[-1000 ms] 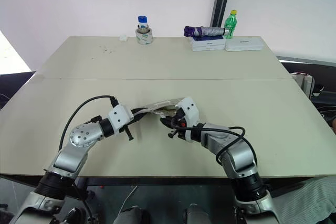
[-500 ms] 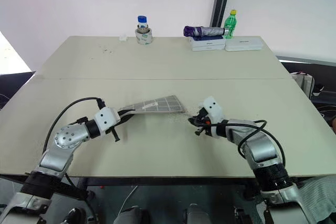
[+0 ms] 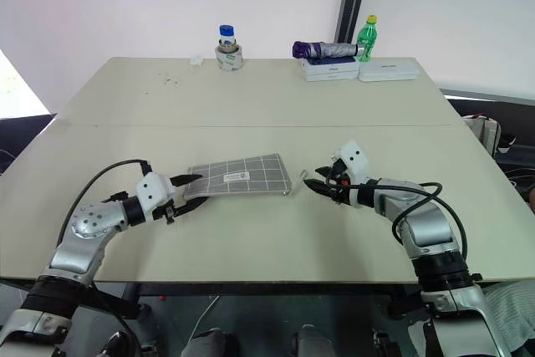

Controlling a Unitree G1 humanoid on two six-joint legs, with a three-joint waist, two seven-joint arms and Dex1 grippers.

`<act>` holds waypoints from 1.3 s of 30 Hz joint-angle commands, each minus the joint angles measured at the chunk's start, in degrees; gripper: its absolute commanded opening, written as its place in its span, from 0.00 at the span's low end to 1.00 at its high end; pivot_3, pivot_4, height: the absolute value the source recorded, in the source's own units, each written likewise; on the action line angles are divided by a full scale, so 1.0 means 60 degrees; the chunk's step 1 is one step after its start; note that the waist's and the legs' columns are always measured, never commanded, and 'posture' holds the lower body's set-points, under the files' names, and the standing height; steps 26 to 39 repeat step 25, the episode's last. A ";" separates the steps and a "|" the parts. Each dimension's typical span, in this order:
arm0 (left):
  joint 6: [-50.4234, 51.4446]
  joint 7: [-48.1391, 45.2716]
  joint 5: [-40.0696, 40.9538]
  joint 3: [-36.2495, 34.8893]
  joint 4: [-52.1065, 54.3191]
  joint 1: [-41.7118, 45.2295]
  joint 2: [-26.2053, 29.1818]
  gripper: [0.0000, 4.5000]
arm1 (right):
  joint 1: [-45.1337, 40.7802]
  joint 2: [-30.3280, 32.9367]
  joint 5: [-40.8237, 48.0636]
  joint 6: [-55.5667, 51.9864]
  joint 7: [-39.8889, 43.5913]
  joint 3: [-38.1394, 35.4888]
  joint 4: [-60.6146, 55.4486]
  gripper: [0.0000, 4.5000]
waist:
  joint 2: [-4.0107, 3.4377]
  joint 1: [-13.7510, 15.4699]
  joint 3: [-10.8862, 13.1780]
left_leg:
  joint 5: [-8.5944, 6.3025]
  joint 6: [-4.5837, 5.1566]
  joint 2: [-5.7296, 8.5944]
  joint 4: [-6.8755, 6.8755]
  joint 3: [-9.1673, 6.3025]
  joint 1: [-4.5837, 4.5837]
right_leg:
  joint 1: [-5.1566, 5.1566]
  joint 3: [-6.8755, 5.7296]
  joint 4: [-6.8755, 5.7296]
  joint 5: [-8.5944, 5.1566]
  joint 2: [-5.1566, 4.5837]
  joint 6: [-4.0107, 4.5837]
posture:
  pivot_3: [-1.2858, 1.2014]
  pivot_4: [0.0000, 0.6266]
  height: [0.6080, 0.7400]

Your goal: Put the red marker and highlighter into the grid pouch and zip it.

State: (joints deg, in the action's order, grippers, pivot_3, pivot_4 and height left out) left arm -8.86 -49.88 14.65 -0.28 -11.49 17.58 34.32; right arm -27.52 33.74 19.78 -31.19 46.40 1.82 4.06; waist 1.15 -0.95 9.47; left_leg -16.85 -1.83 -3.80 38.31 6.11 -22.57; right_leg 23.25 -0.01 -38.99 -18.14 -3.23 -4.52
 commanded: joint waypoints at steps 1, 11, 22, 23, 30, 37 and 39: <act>0.2257 -0.0030 0.2143 -0.1065 0.1319 -0.0190 0.0015 1.00 | -0.0472 0.0029 0.0115 0.0313 0.0030 -0.0504 0.0094 0.99 | 0.0001 -0.0015 0.0001 | 0.0000 0.0000 -0.0002 0.0000 -0.0002 -0.0002 | 0.0000 0.0000 0.0000 0.0000 -0.0001 0.0000 | 0.52 0.24 1.00; 0.3795 0.0370 0.2688 -0.3103 0.2649 -0.2325 0.1087 1.00 | -0.0149 0.0696 0.0109 0.1737 0.1390 -0.0710 -0.0115 1.00 | 0.0006 -0.0010 0.0005 | 0.0000 0.0000 -0.0002 -0.0010 -0.0004 0.0004 | 0.0000 0.0002 0.0002 0.0000 -0.0009 0.0000 | 0.52 0.24 1.00; 0.4057 0.0165 0.3185 -0.5641 0.2905 -0.4596 0.1382 1.00 | 0.0678 0.2104 0.0021 0.2530 0.2404 -0.1466 0.0887 1.00 | 0.0008 -0.0015 0.0006 | -0.0005 0.0008 0.0000 -0.0011 0.0000 0.0011 | -0.0008 -0.0002 0.0008 -0.0001 -0.0028 0.0001 | 0.52 0.24 1.00; 0.3958 0.0092 0.3120 -0.5811 0.2736 -0.4749 0.1415 1.00 | 0.0706 0.2160 -0.0030 0.2638 0.2396 -0.1520 0.1053 1.00 | 0.0008 -0.0029 0.0006 | -0.0005 0.0008 0.0001 -0.0011 0.0001 0.0014 | -0.0009 -0.0002 0.0008 -0.0001 -0.0028 0.0001 | 0.52 0.24 1.00; 0.3253 -0.0022 0.2628 -0.5907 0.2296 -0.4907 0.1477 1.00 | 0.0714 0.2155 -0.0053 0.2761 0.2360 -0.1587 0.1249 1.00 | 0.0008 -0.0037 0.0006 | -0.0005 0.0008 0.0003 -0.0011 0.0004 0.0016 | -0.0009 -0.0001 0.0008 -0.0001 -0.0022 0.0002 | 0.52 0.24 1.00; 0.3253 -0.0022 0.2628 -0.5907 0.2296 -0.4907 0.1477 1.00 | 0.0714 0.2155 -0.0053 0.2761 0.2360 -0.1587 0.1249 1.00 | 0.0008 -0.0037 0.0006 | -0.0005 0.0008 0.0003 -0.0011 0.0004 0.0016 | -0.0009 -0.0001 0.0008 -0.0001 -0.0022 0.0002 | 0.52 0.24 1.00; 0.3253 -0.0022 0.2628 -0.5907 0.2296 -0.4907 0.1477 1.00 | 0.0714 0.2155 -0.0053 0.2761 0.2360 -0.1587 0.1249 1.00 | 0.0008 -0.0037 0.0006 | -0.0005 0.0008 0.0003 -0.0011 0.0004 0.0016 | -0.0009 -0.0001 0.0008 -0.0001 -0.0022 0.0002 | 0.52 0.24 1.00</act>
